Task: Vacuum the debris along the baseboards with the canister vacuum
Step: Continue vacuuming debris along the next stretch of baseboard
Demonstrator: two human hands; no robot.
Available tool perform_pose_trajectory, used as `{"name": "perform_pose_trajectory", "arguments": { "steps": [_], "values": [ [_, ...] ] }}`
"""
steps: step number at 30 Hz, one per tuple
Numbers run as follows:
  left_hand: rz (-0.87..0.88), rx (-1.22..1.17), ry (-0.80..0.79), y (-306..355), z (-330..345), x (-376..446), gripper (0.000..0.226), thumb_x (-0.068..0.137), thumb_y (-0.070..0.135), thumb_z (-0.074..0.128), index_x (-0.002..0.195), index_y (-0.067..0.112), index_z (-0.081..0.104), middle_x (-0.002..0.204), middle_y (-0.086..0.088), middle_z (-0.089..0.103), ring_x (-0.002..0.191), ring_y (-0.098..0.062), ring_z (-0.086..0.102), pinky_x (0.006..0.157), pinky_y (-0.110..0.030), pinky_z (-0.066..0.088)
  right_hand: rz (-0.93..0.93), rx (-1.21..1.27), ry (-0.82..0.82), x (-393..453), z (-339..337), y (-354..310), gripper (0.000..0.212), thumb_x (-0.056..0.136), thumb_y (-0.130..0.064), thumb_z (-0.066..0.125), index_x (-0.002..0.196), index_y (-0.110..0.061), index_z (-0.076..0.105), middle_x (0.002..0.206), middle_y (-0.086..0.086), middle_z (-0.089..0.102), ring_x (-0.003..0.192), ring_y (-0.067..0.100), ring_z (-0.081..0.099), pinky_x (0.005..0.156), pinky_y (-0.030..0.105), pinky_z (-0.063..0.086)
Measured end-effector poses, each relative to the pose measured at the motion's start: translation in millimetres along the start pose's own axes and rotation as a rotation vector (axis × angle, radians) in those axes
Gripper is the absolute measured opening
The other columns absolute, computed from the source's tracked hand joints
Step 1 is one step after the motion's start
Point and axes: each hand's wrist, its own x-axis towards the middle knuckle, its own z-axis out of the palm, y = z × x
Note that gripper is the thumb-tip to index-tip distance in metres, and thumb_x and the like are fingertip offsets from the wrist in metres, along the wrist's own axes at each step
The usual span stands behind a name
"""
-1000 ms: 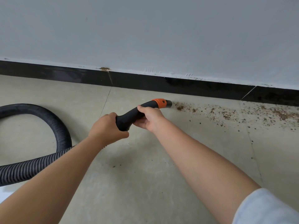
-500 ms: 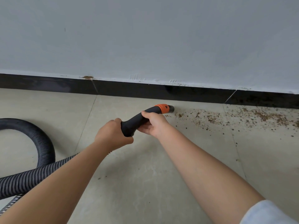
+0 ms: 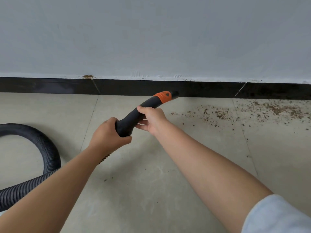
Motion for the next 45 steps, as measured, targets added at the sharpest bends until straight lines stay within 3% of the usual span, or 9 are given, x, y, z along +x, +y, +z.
{"name": "perform_pose_trajectory", "arguments": {
  "steps": [12,18,28,35,39,45],
  "values": [
    [-0.040,0.100,-0.118,-40.3,-20.8,-9.1,0.037,0.067,0.021,0.075,0.096,0.014,0.053,0.074,-0.002,0.066,0.064,-0.020,0.066,0.068,-0.038,0.056,0.130,0.070,-0.028,-0.2,26.6,42.4,0.045,0.089,-0.009,0.062,0.129,-0.003,0.043,0.125,0.019,0.055,0.108,0.035,0.058,0.073,0.042,0.053],
    [0.030,0.106,-0.165,-14.6,-7.3,0.8,0.037,0.065,0.025,0.073,0.094,0.012,0.053,0.078,-0.004,0.064,0.070,-0.022,0.065,0.067,-0.039,0.054,0.087,0.101,0.036,0.9,-2.0,29.2,0.046,0.089,-0.010,0.061,0.131,-0.003,0.043,0.122,0.019,0.057,0.094,0.032,0.059,0.069,0.042,0.053],
    [0.122,0.146,-0.206,40.8,33.3,15.5,0.037,0.067,0.030,0.071,0.093,0.012,0.051,0.079,-0.001,0.062,0.070,-0.020,0.063,0.066,-0.036,0.053,0.052,0.132,0.131,-2.3,-64.4,2.3,0.029,0.090,-0.010,0.060,0.116,-0.003,0.049,0.108,0.016,0.057,0.091,0.031,0.058,0.073,0.041,0.052],
    [0.121,0.057,-0.168,44.4,44.9,11.3,0.039,0.066,0.026,0.075,0.095,0.012,0.052,0.083,-0.003,0.061,0.072,-0.021,0.061,0.067,-0.037,0.052,0.015,0.139,0.123,-5.6,-74.8,-2.1,0.029,0.089,-0.008,0.062,0.114,-0.004,0.048,0.114,0.017,0.058,0.107,0.035,0.059,0.076,0.041,0.053],
    [0.113,0.024,-0.148,30.7,36.5,8.5,0.039,0.067,0.021,0.076,0.096,0.011,0.053,0.081,-0.004,0.062,0.071,-0.023,0.062,0.069,-0.040,0.054,0.006,0.126,0.126,-6.0,-59.3,7.7,0.042,0.088,-0.009,0.063,0.125,-0.002,0.046,0.122,0.017,0.057,0.107,0.034,0.060,0.075,0.039,0.054],
    [0.081,-0.027,-0.169,-0.8,16.1,-1.8,0.035,0.069,0.013,0.076,0.096,0.012,0.054,0.073,0.000,0.062,0.060,-0.015,0.062,0.053,-0.023,0.047,0.020,0.142,0.102,-9.8,-29.1,29.6,0.041,0.087,-0.010,0.065,0.124,-0.003,0.049,0.118,0.015,0.060,0.096,0.028,0.063,0.071,0.033,0.055]
  ]
}}
